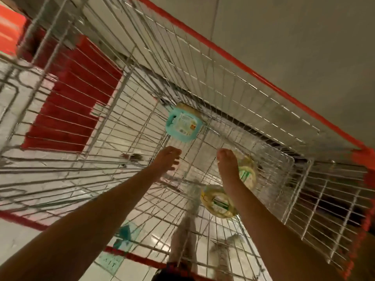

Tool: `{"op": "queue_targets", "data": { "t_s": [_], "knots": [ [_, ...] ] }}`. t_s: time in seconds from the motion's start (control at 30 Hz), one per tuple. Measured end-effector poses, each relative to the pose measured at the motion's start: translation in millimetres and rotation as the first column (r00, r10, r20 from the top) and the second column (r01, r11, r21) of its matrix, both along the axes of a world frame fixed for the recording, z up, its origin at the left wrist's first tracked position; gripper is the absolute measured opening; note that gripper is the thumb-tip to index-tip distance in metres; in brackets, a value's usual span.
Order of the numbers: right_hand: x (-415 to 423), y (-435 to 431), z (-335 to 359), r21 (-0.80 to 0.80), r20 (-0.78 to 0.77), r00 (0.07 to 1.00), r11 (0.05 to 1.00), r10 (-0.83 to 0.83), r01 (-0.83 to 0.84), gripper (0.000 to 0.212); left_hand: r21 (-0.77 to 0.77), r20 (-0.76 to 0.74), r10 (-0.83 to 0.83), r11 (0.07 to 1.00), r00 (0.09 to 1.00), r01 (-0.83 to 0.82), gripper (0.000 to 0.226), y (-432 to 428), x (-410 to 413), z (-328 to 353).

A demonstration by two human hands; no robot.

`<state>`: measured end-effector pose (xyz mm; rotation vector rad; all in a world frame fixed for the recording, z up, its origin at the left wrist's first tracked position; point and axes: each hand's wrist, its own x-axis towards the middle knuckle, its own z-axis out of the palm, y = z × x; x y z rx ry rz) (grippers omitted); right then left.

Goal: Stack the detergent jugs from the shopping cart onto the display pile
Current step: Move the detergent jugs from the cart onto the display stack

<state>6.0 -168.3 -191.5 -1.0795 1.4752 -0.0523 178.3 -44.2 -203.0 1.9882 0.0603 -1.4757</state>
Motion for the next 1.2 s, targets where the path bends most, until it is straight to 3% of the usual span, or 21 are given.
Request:
{"op": "queue_targets", "data": {
  "t_s": [0.17,0.3,0.4,0.53,0.6,0.7,0.8,0.9,1.1,1.2],
  "knots": [
    [43.0,-15.8,-83.6,0.053,-0.018,1.000,0.998,0.018,-0.017,0.025,0.014,0.096,-0.101,0.995,0.990,0.100,0.012,-21.1,33.6,-79.4],
    [70.1,-30.6,-148.6,0.073,-0.060,0.998,0.997,0.032,-0.027,0.025,0.037,0.331,-0.273,0.960,0.903,0.277,0.009,-37.2,53.8,-139.1],
    [83.1,-39.0,-188.9,0.084,-0.068,0.995,0.994,0.074,-0.068,0.031,0.077,0.489,-0.294,0.952,0.822,0.295,0.041,-45.5,66.2,-174.1],
    [97.4,-53.5,-227.6,0.045,-0.052,0.991,0.992,0.119,-0.117,0.026,0.039,0.514,-0.244,0.964,0.822,0.262,0.058,-53.2,74.1,-202.1],
    [106.9,-61.6,-240.9,0.065,-0.060,0.991,0.991,0.119,-0.115,0.033,-0.002,0.489,-0.247,0.959,0.837,0.284,0.060,-56.0,76.4,-212.4],
    [119.5,-64.3,-255.1,0.186,0.010,1.000,0.982,0.002,-0.004,0.046,-0.089,0.412,-0.250,0.946,0.876,0.311,0.040,-67.5,81.6,-225.1],
    [128.6,-59.0,-262.5,0.303,0.113,0.985,0.949,-0.131,0.091,0.036,-0.132,0.330,-0.208,0.956,0.921,0.263,0.022,-87.3,88.5,-231.1],
    [132.6,-52.8,-258.9,0.379,0.173,0.957,0.912,-0.234,0.155,0.031,-0.143,0.226,-0.137,0.975,0.965,0.172,0.035,-99.9,92.5,-228.8],
    [109.5,-38.9,-238.5,0.240,0.256,0.908,0.932,-0.332,0.272,0.053,-0.235,0.002,-0.074,0.969,0.997,0.072,0.049,-78.8,80.6,-200.4],
    [102.6,-25.3,-205.1,0.005,0.224,0.914,0.938,-0.337,0.345,0.030,-0.185,-0.135,-0.029,0.983,0.990,0.004,0.060,-63.3,68.5,-182.5]
  ]
}}
